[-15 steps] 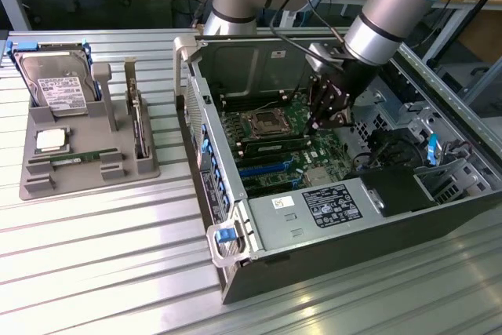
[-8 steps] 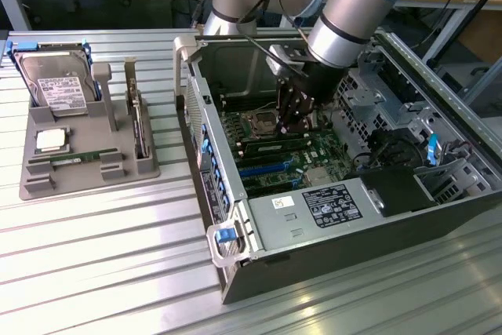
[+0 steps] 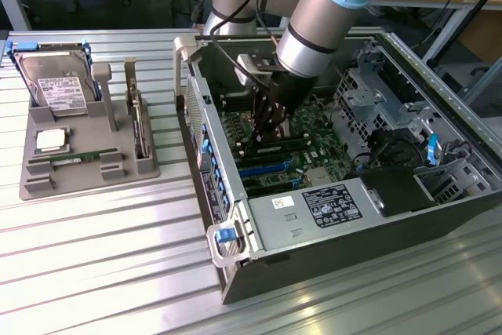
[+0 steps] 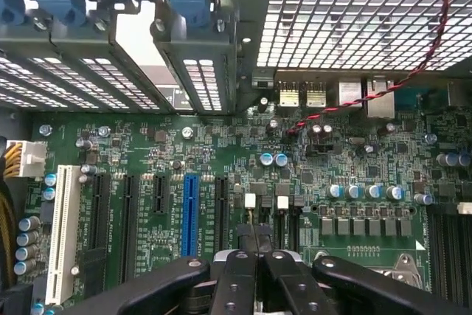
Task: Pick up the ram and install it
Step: 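Press down the ram until it locks into place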
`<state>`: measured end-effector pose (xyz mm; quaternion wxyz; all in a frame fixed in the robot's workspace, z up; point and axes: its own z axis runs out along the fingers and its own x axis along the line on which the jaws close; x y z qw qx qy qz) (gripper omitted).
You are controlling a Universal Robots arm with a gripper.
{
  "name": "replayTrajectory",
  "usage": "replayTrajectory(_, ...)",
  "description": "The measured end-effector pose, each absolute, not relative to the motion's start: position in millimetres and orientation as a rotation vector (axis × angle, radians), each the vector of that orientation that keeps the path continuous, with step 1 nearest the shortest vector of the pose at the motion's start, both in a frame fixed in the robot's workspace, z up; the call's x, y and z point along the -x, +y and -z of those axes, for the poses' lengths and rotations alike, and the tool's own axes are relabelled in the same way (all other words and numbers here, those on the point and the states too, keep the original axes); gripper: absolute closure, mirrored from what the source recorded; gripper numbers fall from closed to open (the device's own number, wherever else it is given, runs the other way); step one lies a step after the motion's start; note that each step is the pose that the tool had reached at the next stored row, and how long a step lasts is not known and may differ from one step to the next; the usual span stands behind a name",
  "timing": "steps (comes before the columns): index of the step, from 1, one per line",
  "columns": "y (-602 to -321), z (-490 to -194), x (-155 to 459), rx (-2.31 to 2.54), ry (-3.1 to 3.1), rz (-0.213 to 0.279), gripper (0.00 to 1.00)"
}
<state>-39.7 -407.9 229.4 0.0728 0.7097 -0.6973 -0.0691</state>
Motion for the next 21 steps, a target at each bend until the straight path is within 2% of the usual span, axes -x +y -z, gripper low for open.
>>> replayTrajectory(10,-408,-238,19,-2.129,-2.092,0.214,0.90)
replayTrajectory(18,-408,-238,-87,-2.099,-2.062,0.269,0.90)
replayTrajectory(21,-408,-246,-105,-2.098,-2.061,0.271,0.90)
